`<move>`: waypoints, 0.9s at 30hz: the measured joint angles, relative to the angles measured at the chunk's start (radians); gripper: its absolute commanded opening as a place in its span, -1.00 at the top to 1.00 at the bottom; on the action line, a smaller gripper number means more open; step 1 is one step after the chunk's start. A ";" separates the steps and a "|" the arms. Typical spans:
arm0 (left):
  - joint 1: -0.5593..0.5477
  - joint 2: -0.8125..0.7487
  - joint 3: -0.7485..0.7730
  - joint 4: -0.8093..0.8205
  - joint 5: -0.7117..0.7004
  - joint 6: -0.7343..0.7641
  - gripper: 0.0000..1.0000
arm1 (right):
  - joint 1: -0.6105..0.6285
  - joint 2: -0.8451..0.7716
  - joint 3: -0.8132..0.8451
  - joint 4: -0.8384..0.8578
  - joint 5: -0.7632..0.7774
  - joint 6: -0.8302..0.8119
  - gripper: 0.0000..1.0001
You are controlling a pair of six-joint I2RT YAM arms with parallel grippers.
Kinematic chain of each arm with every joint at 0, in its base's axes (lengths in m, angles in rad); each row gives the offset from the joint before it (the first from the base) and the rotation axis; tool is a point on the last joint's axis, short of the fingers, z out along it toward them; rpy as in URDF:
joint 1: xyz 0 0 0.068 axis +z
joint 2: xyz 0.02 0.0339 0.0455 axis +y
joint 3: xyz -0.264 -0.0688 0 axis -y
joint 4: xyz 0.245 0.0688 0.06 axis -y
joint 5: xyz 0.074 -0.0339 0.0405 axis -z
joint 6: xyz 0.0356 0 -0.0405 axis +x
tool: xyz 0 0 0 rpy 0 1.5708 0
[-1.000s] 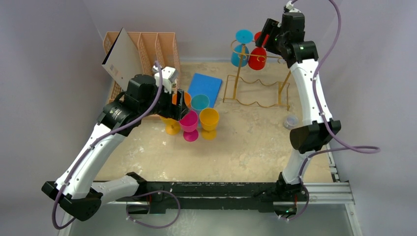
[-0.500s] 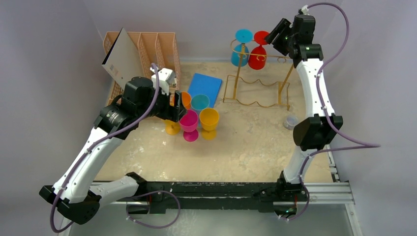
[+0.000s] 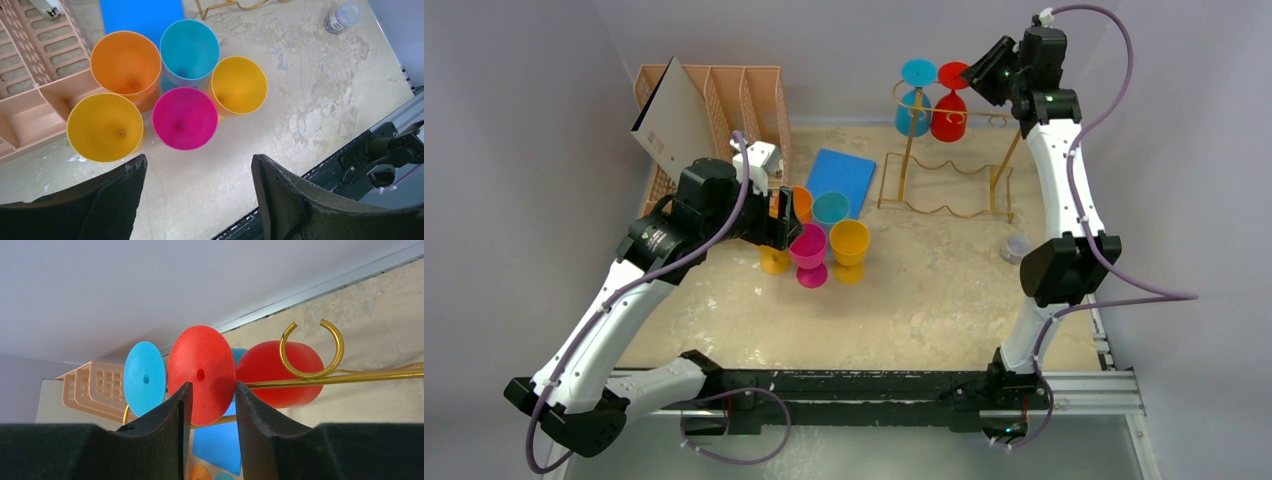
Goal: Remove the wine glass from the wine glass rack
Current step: Pick up the wine glass from the wine rack.
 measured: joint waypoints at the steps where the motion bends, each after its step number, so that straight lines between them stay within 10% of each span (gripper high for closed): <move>1: 0.000 0.000 0.000 0.000 0.000 0.000 -0.50 | 0.000 0.000 0.000 0.002 0.000 0.001 0.25; 27: 0.000 0.000 -0.014 0.000 0.001 0.000 -0.50 | 0.000 -0.003 -0.072 0.089 -0.024 0.084 0.76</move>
